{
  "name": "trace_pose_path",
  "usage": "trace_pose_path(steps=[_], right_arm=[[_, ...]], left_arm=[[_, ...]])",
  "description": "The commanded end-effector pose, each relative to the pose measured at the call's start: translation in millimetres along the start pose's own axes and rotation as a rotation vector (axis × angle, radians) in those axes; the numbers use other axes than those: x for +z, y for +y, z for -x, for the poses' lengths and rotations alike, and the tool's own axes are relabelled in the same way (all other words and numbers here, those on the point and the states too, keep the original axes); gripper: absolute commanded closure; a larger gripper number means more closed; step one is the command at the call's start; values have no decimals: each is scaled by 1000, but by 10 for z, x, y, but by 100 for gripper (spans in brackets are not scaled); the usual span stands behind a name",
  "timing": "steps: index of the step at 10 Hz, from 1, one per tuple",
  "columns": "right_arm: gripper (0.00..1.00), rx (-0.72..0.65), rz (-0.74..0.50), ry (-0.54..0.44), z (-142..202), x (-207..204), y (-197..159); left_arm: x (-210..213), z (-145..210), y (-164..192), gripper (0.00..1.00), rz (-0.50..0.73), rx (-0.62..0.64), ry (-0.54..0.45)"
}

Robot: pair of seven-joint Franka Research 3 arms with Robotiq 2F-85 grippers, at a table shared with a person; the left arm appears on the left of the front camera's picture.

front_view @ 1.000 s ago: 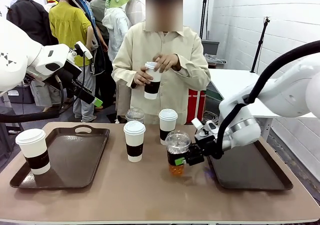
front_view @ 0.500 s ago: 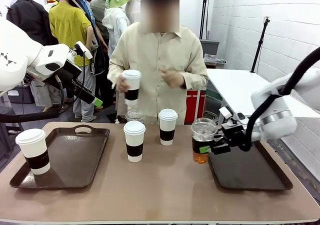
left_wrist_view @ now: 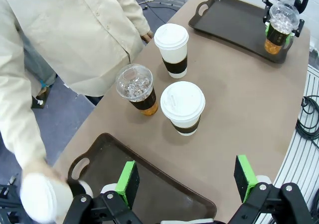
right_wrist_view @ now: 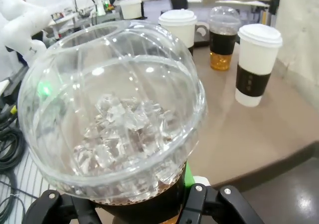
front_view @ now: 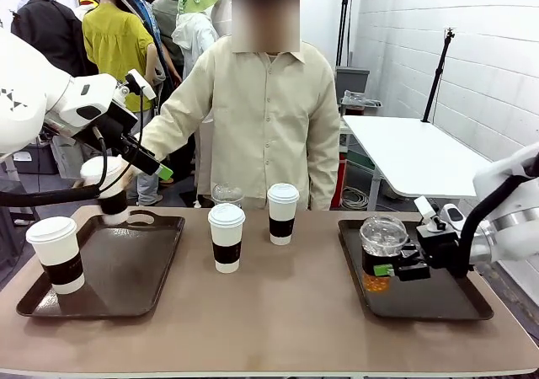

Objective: Distribute the coffee onto the tray.
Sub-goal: Pick up one iced Americano and place it on the right Handle tray.

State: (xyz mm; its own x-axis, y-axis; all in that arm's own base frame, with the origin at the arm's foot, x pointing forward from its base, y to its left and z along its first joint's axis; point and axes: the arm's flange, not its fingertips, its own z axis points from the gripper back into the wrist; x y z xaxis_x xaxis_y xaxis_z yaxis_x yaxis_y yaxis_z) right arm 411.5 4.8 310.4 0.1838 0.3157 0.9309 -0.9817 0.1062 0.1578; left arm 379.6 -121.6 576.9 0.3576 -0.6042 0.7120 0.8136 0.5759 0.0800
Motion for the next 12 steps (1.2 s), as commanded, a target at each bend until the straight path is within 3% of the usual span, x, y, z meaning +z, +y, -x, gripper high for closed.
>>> trace_pose_path(steps=[1, 6, 12], right_arm=[[33, 3, 43, -29, -37, 69, 99], [33, -11, 14, -1, 110, 52, -7], [33, 8, -36, -46, 453, 282, -206]], left_arm=[[-6, 14, 8, 0, 4, 4, -2], [-6, 14, 8, 0, 4, 4, -2], [-6, 14, 8, 0, 4, 4, -2]])
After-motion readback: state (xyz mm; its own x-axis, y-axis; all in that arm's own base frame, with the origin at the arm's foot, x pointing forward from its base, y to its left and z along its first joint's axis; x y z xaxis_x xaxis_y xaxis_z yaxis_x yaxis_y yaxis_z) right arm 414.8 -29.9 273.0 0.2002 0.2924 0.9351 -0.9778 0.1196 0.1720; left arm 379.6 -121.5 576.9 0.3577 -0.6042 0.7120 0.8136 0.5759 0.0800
